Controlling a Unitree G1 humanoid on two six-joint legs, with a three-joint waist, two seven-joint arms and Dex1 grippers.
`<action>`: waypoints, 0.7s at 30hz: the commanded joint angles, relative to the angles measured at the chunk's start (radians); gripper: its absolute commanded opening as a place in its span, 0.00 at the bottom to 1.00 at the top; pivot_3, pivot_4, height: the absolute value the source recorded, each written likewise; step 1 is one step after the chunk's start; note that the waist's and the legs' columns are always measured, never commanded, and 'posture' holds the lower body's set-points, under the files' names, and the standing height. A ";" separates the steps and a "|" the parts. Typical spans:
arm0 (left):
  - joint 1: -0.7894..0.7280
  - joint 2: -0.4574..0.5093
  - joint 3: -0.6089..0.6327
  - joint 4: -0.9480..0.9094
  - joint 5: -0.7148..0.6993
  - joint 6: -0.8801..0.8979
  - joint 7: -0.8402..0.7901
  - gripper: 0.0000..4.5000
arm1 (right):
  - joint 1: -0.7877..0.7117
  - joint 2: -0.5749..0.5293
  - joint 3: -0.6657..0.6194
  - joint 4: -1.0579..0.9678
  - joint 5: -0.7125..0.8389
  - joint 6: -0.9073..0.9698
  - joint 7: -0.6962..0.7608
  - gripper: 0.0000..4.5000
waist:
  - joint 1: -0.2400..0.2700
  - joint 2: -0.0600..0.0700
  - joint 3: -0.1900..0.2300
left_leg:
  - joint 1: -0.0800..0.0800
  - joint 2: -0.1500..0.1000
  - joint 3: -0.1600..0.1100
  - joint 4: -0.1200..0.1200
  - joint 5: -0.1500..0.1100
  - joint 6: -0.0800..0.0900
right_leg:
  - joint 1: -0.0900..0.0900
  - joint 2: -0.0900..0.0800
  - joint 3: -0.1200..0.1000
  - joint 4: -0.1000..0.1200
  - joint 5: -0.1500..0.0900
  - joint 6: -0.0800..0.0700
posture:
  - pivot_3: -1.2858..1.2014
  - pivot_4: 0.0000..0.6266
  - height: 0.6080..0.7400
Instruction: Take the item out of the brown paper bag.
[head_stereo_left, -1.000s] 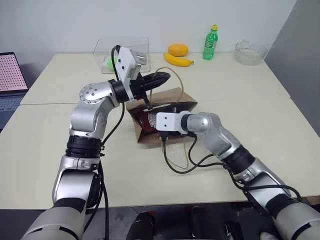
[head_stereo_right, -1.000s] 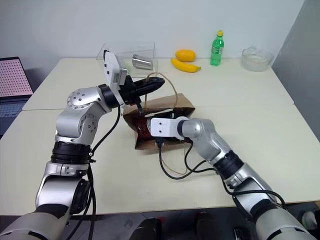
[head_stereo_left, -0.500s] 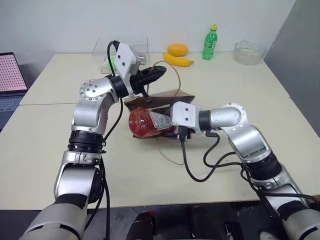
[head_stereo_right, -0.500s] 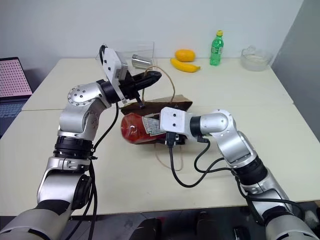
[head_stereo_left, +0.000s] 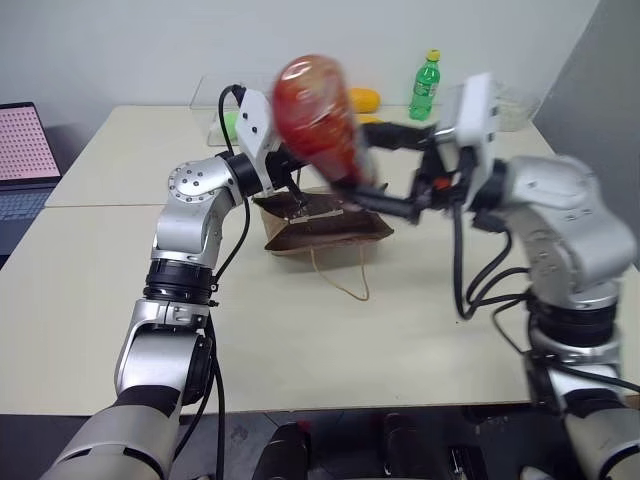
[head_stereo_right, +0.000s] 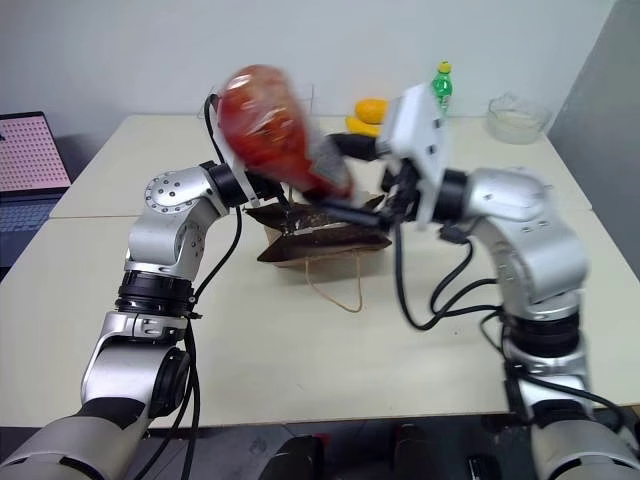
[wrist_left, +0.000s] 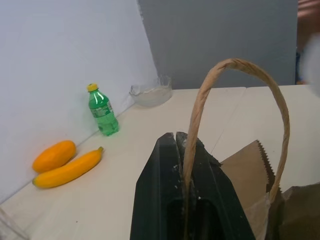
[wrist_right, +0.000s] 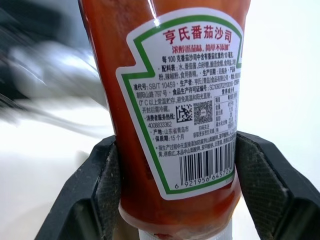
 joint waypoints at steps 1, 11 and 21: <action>-0.009 0.002 0.009 -0.026 0.000 -0.019 0.006 0.00 | 0.068 -0.135 -0.014 0.114 -0.165 -0.154 -0.060 0.65 | 0.004 0.000 0.000 | 0.000 0.000 0.000 0.000 0.000 0.000 | 0.000 0.000 0.000 0.000 0.000 0.000 | 0.52 0.24 1.00; -0.020 -0.007 0.005 -0.006 0.008 -0.036 0.004 0.00 | 0.142 -0.289 0.280 0.592 -0.595 -0.604 -0.180 0.65 | -0.026 0.000 0.001 | -0.008 0.001 0.005 0.001 0.002 -0.004 | -0.010 0.001 0.003 0.002 0.001 -0.001 | 0.52 0.24 1.00; -0.017 -0.009 0.003 -0.004 0.008 -0.044 -0.006 0.00 | 0.194 -0.297 0.290 0.617 -0.556 -0.637 -0.048 0.99 | -0.023 0.000 0.001 | -0.010 0.000 0.003 0.002 0.003 -0.004 | -0.011 0.000 0.003 0.001 0.002 0.000 | 0.52 0.24 1.00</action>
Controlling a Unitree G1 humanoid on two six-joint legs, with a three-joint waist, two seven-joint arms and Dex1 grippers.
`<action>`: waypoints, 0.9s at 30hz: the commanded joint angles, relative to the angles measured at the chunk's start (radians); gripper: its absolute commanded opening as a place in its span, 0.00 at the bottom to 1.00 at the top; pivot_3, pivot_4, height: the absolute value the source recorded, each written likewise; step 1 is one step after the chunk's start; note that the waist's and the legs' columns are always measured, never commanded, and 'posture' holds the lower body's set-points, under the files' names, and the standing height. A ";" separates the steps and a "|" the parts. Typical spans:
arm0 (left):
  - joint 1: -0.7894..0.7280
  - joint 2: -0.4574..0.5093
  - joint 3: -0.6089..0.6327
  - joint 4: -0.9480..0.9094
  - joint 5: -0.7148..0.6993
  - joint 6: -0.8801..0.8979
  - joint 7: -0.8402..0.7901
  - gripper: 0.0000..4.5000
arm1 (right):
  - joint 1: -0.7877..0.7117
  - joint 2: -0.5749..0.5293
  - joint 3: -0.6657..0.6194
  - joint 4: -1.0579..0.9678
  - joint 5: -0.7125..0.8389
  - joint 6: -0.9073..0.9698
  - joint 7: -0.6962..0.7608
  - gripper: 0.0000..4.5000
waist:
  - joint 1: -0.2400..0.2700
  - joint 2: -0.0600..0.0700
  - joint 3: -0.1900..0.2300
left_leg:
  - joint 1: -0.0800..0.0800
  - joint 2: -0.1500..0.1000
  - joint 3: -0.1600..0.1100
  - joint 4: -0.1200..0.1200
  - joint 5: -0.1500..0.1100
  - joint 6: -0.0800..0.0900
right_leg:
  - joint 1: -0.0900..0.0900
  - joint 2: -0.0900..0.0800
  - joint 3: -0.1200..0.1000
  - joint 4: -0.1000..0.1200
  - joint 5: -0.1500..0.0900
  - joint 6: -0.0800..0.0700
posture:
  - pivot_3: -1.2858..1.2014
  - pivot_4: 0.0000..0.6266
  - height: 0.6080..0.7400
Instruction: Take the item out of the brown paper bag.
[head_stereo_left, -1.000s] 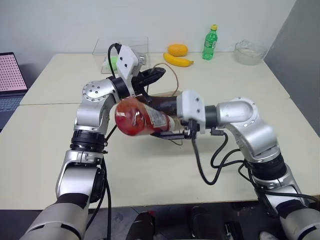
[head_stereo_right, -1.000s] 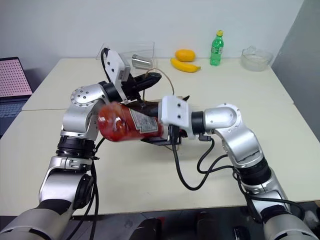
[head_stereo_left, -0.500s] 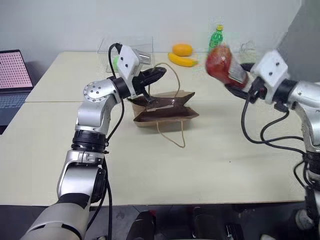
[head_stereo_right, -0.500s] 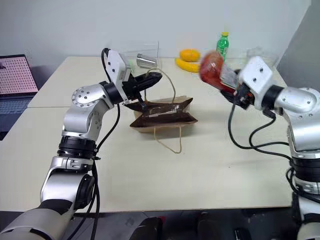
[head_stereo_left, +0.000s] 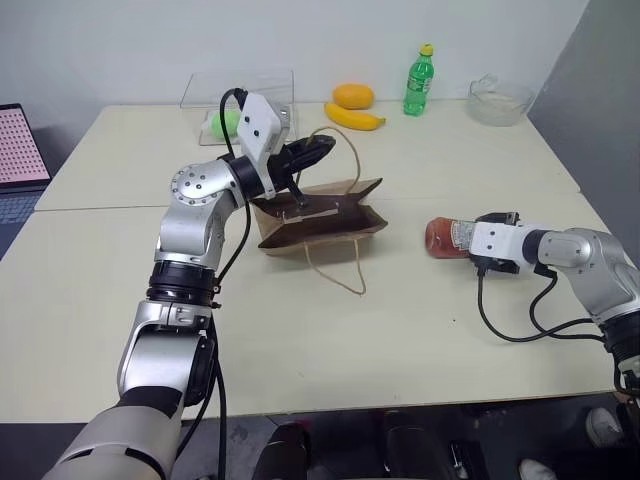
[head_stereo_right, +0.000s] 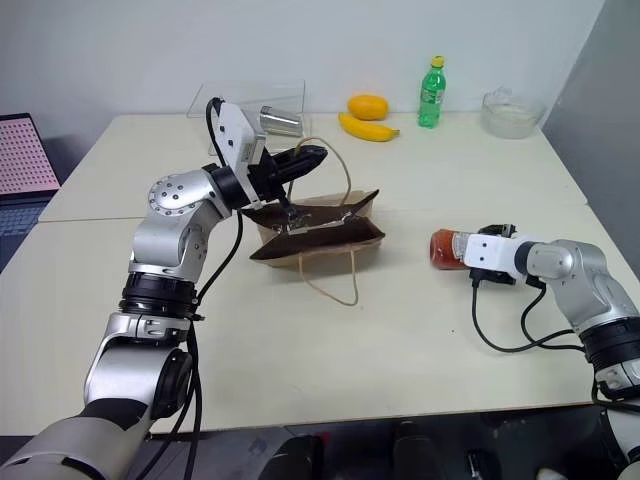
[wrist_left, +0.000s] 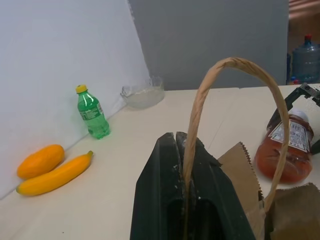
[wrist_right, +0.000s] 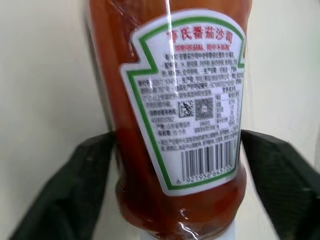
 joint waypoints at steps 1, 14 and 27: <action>-0.021 0.003 0.002 -0.015 0.001 -0.019 -0.006 0.00 | 0.031 -0.038 -0.069 -0.085 0.060 0.018 0.059 0.99 | 0.003 0.000 0.000 | 0.000 0.000 0.000 0.000 0.000 0.000 | 0.000 0.000 0.000 0.000 0.000 0.000 | 0.52 0.24 1.00; -0.102 0.037 -0.006 0.127 0.016 -0.027 -0.097 0.00 | 0.451 0.326 -0.360 -1.024 0.621 0.582 -0.126 0.99 | 0.008 0.000 0.000 | -0.001 0.001 -0.003 0.005 -0.002 0.004 | 0.002 0.002 -0.002 0.002 0.001 0.000 | 0.52 0.24 1.00; -0.157 0.137 0.036 0.202 0.012 -0.035 -0.180 0.83 | 0.384 0.507 -0.182 -1.032 0.537 0.601 -0.319 1.00 | 0.005 0.000 0.000 | -0.002 0.000 -0.003 0.009 -0.002 0.004 | 0.001 0.002 -0.002 0.002 0.003 0.002 | 0.52 0.24 1.00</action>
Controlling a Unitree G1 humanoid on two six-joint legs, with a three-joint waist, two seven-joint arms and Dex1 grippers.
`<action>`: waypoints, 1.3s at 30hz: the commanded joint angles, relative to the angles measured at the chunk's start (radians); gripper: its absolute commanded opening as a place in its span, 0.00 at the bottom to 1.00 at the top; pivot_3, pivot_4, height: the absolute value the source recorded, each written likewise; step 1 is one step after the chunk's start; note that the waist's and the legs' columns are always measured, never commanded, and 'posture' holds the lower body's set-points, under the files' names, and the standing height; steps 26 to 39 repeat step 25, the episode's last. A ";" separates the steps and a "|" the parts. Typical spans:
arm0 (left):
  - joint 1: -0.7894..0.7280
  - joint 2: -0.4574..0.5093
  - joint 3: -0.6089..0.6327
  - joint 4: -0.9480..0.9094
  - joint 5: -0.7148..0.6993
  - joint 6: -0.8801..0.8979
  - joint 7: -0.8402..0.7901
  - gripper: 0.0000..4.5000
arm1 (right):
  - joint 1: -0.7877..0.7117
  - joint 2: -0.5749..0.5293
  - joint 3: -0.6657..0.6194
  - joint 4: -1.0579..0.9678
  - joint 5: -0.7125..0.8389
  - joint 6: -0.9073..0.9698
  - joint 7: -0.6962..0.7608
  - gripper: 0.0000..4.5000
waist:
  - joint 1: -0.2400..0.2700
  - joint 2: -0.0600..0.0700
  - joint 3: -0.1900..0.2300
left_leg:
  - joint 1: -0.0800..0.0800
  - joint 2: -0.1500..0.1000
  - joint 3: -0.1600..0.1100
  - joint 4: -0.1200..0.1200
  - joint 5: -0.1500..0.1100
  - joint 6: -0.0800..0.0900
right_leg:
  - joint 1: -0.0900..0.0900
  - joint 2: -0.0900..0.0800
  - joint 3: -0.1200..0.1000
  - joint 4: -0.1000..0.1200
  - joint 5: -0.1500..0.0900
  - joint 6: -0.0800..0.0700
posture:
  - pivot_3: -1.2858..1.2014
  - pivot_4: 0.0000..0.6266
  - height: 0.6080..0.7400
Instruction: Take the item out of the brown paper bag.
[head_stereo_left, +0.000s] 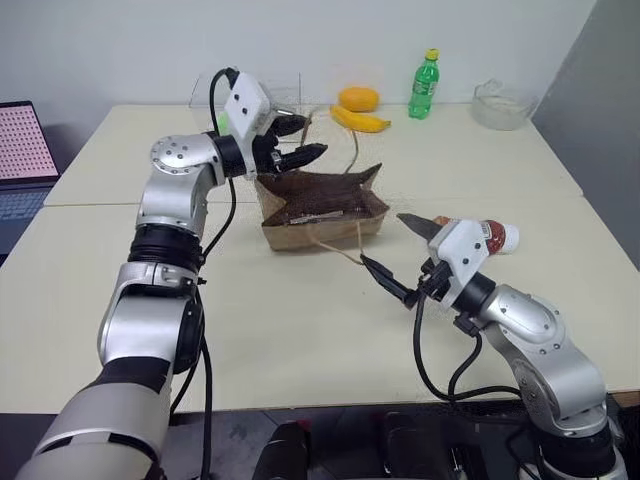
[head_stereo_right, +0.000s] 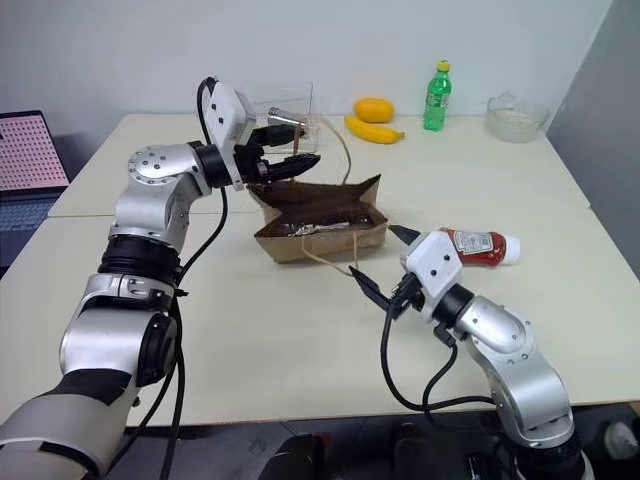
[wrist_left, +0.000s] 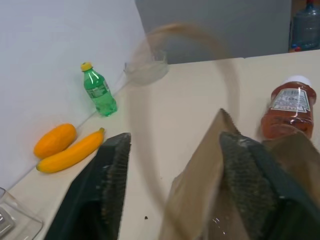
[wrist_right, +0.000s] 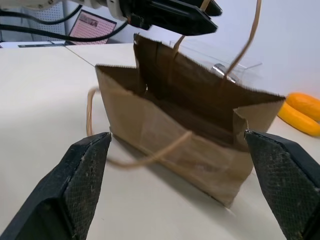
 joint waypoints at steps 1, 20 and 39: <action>0.056 0.055 0.064 -0.164 -0.065 0.075 -0.015 0.89 | -0.025 -0.010 -0.004 -0.010 -0.003 -0.023 -0.003 1.00 | -0.005 0.000 0.000 | 0.000 0.000 0.000 0.000 0.000 0.000 | 0.000 0.000 0.000 0.000 0.000 0.000 | 0.52 0.24 1.00; 0.980 -0.257 0.240 -1.029 0.165 0.121 0.869 0.89 | 0.157 0.065 -0.078 0.129 -0.127 -0.380 -0.154 1.00 | 0.016 0.000 -0.001 | 0.002 0.001 0.003 0.000 0.000 0.000 | 0.001 0.000 0.003 -0.001 0.002 -0.001 | 0.52 0.24 1.00; 1.064 -0.315 0.196 -1.021 0.167 0.070 0.901 0.89 | 0.160 0.076 -0.074 0.158 -0.124 -0.422 -0.159 1.00 | 0.024 0.000 -0.002 | 0.002 0.002 0.002 0.001 0.000 0.000 | 0.002 0.000 0.002 -0.001 0.003 -0.001 | 0.52 0.24 1.00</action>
